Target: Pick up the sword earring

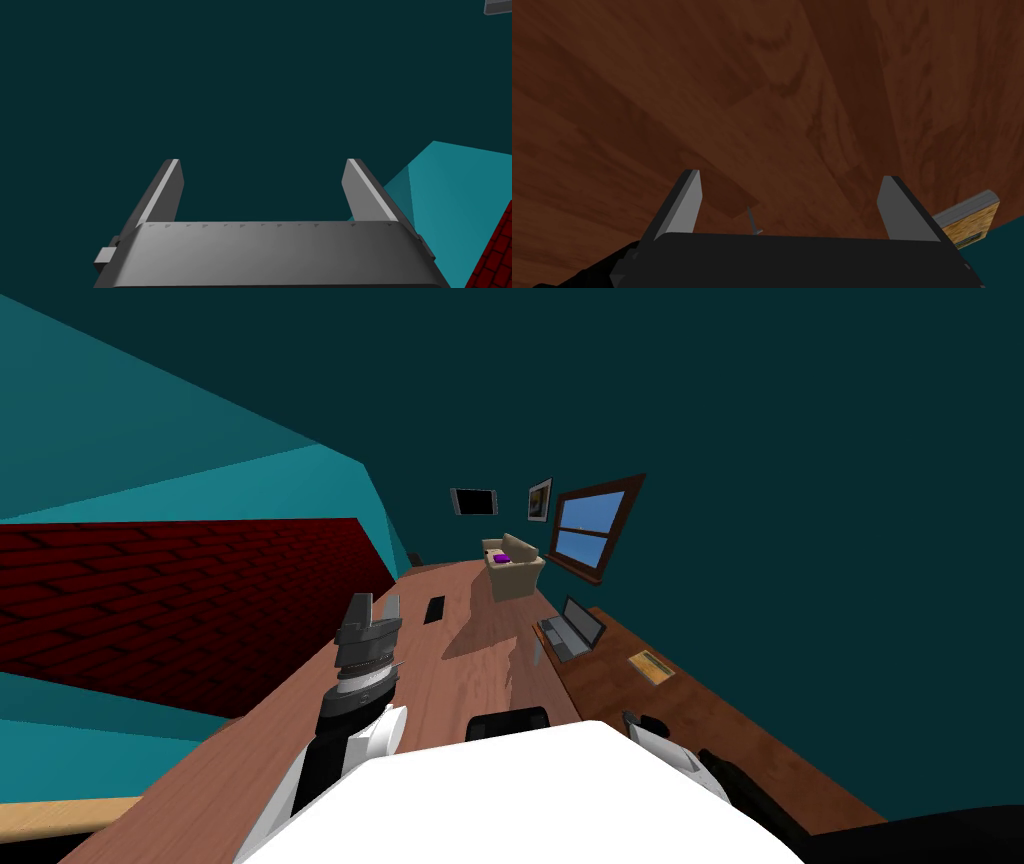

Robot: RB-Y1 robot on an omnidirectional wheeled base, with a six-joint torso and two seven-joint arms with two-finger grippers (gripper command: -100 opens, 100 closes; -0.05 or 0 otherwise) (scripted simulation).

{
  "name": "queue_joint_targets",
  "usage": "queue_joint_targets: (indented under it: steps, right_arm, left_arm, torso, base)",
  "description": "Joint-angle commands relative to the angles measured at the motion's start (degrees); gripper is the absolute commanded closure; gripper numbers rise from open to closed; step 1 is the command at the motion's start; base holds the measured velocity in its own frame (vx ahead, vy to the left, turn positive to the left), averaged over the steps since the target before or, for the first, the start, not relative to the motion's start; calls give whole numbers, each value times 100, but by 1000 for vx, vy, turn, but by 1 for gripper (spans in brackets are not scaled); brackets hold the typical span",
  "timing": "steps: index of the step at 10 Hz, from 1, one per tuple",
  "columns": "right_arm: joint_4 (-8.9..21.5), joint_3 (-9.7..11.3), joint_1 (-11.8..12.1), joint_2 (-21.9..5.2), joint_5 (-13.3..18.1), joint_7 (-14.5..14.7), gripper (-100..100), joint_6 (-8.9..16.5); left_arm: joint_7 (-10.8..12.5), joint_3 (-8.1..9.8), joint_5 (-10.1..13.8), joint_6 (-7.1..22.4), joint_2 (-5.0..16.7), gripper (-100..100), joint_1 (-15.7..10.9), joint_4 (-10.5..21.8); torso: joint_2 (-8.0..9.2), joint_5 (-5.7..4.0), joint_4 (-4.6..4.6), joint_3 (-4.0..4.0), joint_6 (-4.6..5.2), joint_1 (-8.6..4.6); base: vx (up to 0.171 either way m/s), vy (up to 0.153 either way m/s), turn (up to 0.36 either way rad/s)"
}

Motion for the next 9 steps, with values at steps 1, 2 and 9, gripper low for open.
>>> queue_joint_targets:
  steps: [1,2,9]
  right_arm:
    - [160,15,-36,-52,-77,29,-100,5]
    - [393,-48,-108,-110,-103,30,-100,184]
    - [1442,-301,-418,-380,-205,20,-100,911]
  left_arm:
    - [0,0,0,0,0,0,0,0]
    - [0,0,0,0,0,0,0,0]
    - [0,0,0,0,0,0,0,0]
  torso:
    - [0,0,0,0,0,0]
    - [7,1,2,4,0,5]
    - [0,0,1,1,-1,-5]
  base:
    - [9,-11,2]
    - [18,-23,130]
    - [32,-47,93]
